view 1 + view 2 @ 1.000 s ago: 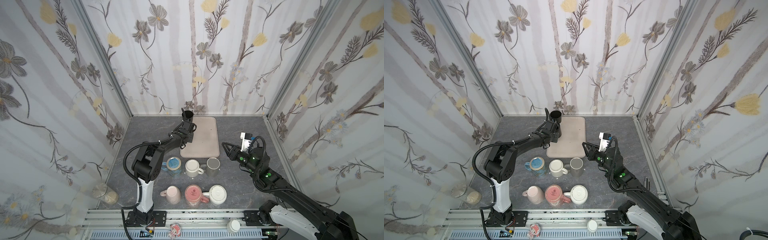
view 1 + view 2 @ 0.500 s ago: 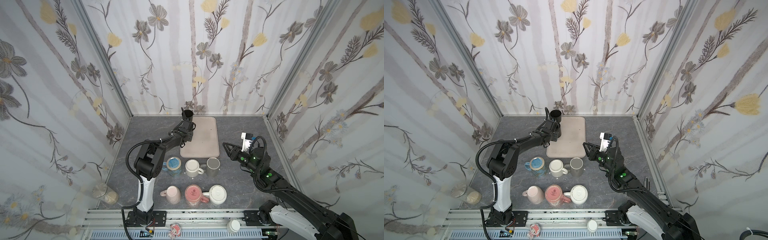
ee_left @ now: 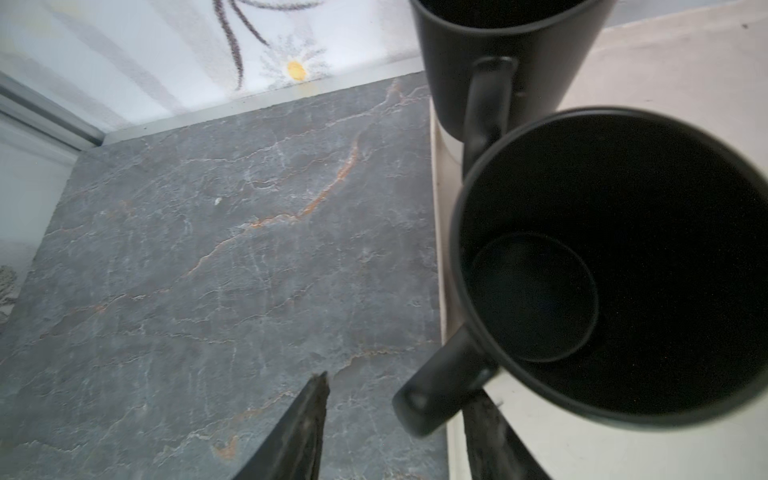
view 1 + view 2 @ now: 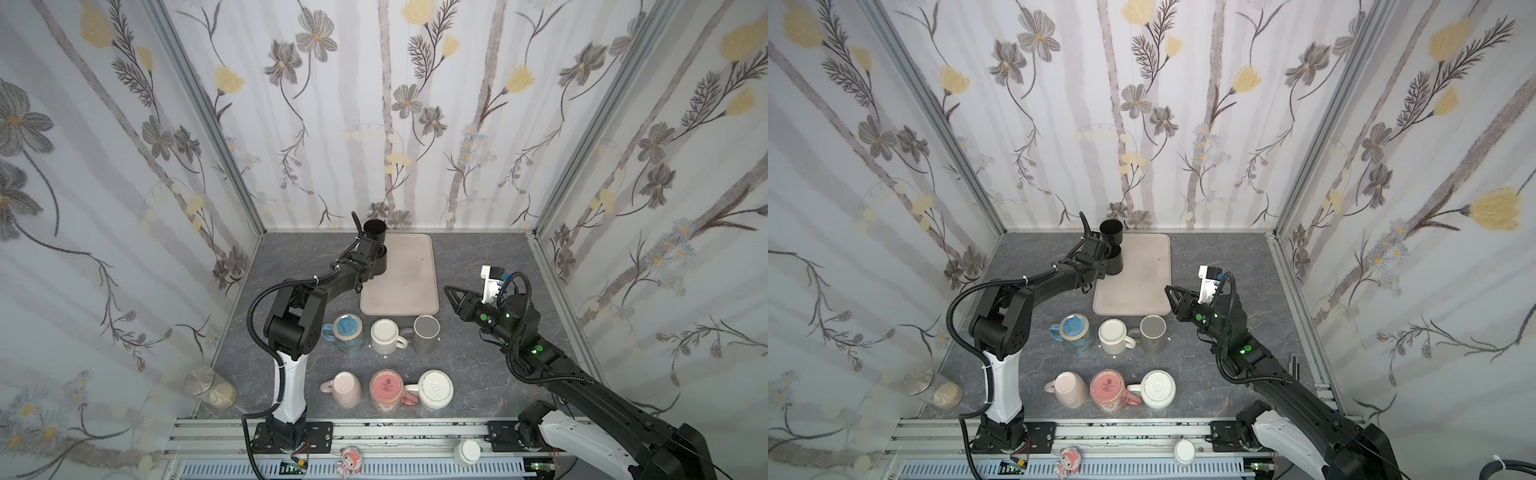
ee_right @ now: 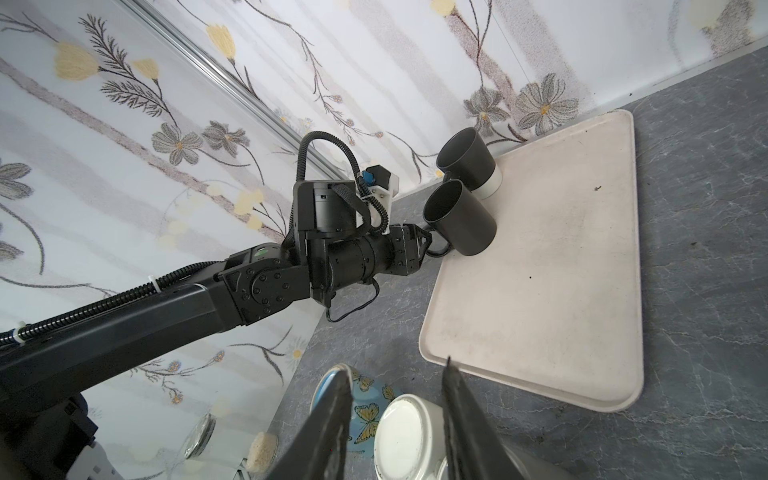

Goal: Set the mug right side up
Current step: 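Set the black mug upright beside the first mug and open the left gripper, then withdraw the left arm while the right gripper moves over the upside-down grey mug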

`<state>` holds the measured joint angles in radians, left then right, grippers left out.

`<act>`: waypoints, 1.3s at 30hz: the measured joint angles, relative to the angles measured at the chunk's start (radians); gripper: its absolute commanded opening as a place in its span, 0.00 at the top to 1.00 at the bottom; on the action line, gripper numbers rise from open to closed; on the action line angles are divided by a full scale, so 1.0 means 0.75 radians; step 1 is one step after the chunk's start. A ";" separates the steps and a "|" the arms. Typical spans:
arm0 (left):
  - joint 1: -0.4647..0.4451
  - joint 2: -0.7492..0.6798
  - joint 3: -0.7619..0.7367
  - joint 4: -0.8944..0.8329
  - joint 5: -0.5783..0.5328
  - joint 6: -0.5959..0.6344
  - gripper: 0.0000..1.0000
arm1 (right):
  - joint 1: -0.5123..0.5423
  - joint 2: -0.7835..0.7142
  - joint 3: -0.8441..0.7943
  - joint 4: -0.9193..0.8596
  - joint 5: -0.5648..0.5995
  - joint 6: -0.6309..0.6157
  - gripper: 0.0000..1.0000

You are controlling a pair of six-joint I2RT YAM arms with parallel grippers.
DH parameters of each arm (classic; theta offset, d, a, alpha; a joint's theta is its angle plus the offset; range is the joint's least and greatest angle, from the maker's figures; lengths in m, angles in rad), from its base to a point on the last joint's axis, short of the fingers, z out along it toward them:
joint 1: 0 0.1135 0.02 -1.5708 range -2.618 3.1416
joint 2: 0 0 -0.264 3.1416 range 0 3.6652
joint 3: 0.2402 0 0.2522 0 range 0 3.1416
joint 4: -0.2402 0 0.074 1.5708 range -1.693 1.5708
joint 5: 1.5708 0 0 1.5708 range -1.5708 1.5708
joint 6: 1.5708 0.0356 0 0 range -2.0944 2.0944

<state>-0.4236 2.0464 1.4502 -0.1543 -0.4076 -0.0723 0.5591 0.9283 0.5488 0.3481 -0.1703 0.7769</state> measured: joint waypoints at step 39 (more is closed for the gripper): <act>0.030 -0.905 -0.598 0.253 0.249 -0.443 0.01 | 0.054 0.089 0.049 -0.231 -0.045 -0.086 0.25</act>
<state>-0.4015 1.3678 1.0019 0.0353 -0.2207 -0.4042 0.5995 0.9947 0.5854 0.1749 -0.2043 0.7124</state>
